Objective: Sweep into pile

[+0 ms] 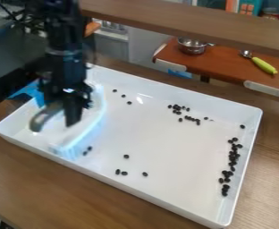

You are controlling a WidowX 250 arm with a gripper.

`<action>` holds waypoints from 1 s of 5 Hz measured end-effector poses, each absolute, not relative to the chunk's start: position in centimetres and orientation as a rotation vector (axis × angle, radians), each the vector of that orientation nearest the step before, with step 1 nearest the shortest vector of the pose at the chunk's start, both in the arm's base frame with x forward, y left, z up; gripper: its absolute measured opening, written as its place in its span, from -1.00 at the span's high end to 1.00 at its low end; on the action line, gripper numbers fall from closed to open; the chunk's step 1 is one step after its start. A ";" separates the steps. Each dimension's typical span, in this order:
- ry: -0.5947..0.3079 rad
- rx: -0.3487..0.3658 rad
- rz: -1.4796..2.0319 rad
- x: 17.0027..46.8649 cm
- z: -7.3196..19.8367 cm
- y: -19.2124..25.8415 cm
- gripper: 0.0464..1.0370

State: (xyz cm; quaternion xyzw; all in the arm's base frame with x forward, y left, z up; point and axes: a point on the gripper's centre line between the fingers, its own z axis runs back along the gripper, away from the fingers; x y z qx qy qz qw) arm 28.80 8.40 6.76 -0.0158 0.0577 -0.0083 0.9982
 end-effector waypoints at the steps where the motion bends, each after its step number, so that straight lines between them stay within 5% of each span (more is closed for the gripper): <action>1: 0.136 -0.047 0.004 28.9 6.7 5.1 0.12; 5: 0.138 -0.193 0.113 30.3 6.7 -10.1 0.12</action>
